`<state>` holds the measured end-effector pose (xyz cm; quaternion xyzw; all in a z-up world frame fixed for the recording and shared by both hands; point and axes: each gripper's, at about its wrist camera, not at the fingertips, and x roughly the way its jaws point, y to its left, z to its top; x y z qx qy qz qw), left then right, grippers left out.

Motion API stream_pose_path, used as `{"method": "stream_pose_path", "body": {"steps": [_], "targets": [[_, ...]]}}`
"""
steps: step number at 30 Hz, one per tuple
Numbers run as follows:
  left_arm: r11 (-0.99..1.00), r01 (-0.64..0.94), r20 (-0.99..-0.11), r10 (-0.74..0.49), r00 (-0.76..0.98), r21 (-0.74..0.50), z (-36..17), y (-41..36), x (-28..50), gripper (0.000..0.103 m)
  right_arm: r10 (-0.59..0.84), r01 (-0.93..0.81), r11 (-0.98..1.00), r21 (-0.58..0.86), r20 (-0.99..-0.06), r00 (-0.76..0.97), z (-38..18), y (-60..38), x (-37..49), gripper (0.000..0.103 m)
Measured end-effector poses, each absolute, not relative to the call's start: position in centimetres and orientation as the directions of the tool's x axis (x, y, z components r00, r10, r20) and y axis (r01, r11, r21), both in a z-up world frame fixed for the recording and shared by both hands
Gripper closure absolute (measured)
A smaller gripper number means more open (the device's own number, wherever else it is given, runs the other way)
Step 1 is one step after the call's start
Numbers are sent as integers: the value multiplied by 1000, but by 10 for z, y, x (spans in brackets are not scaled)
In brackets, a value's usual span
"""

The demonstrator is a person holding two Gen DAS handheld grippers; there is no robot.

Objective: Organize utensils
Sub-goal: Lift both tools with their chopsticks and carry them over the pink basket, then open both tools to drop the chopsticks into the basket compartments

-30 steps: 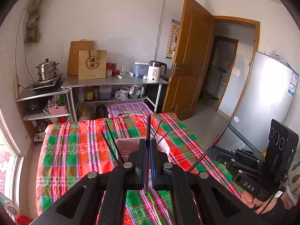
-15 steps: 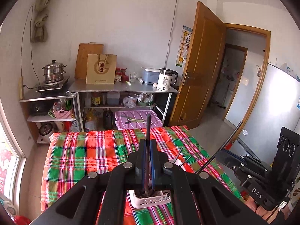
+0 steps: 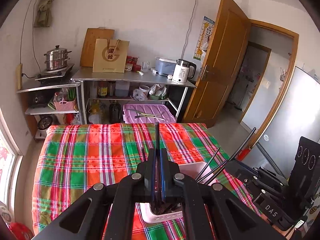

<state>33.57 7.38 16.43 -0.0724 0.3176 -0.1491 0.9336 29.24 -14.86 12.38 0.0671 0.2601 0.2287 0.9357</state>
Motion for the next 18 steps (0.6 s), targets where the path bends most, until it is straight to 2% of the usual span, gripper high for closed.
{"method": "stream_pose_path", "body": {"steps": [9,15,18], "targets": [[948,220,-640,-317,700,-228,126,69,349,99,461,-383,887,257,-517,721,94,-147,301,98],[948,215,-633,-316,706,-233,125,69,347,99,476,-399,879,263,-539,694,89,-150,299,98],[947,220,-612,-318,724,-232,134,70,338,96,476,-397,879,264,-524,706,95,-157,293,91]]}}
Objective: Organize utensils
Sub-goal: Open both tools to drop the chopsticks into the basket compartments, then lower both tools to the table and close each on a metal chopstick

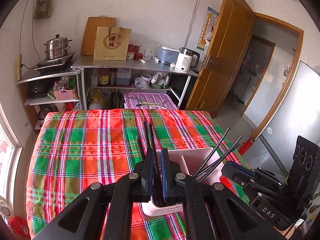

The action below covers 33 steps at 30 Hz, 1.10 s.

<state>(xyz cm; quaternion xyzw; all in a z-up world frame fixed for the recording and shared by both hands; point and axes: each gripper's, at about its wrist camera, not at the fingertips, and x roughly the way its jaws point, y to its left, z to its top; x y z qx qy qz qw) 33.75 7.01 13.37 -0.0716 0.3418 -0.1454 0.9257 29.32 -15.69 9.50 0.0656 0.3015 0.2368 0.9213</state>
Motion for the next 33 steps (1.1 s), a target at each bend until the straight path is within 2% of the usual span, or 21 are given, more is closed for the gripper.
{"method": "stream_pose_path", "body": {"steps": [9,17,33], "targets": [[951,229,-538,-307,785,-209,158,72,284,90,469,-410,883,228,-480,742,115,-180,246,89],[950,242,-491,-311,814,-199,141,68,215,90,444,-397,895,201,-456,771,107,-206,186,89],[924,315,-580,-381,720,-216,51,30,128,89,380,-303,925,230,-524,762,59,-256,125,89]]}}
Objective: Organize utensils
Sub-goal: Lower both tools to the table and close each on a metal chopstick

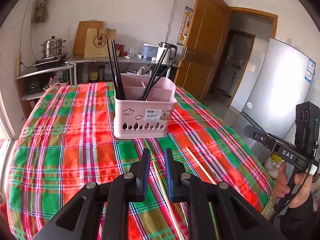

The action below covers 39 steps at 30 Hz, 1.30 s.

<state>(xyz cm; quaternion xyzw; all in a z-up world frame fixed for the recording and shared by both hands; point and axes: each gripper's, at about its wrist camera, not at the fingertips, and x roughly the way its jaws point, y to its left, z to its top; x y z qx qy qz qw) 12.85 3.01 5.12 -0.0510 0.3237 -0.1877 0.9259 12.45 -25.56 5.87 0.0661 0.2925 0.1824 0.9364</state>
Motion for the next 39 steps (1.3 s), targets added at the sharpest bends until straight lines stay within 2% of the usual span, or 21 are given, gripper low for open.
{"method": "stream_pose_path", "body": {"steps": [14,30,39], "targets": [[910,345,-660,-408,631,-232,12,-4,130,89,345,-280,938,204,-614,709,21,-260,132,89],[922,334,-806,-346,481,-196,-48,-53,166,89,273,-260,955,139,-752,600,-34,-254,169,89],[927,324,-818,-331,471,-189,-55,-59,173,89,277,-295,947,124,-780,561,-44,-243,181,89]]}}
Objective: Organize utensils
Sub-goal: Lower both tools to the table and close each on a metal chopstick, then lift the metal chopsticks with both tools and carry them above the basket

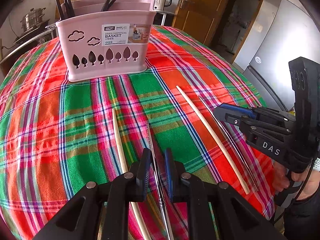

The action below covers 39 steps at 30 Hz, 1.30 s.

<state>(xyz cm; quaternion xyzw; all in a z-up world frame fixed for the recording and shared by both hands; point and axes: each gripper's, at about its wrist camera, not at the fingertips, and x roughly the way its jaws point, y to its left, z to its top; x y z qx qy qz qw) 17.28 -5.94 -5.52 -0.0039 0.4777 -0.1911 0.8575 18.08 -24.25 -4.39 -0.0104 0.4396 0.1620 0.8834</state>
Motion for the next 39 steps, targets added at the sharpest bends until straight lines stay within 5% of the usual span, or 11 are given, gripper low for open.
{"method": "stream_pose_path", "body": {"steps": [24,39], "targets": [[933,322,-827,-305,472,-161,-55,-69,193,99,241,-297,951,89,-815,527,-48,-231,198,97],[918,330,-757,-374,536,-220,2,-48,190,99,293,-298,946,124,-717,633,7,-242,185,98]]}}
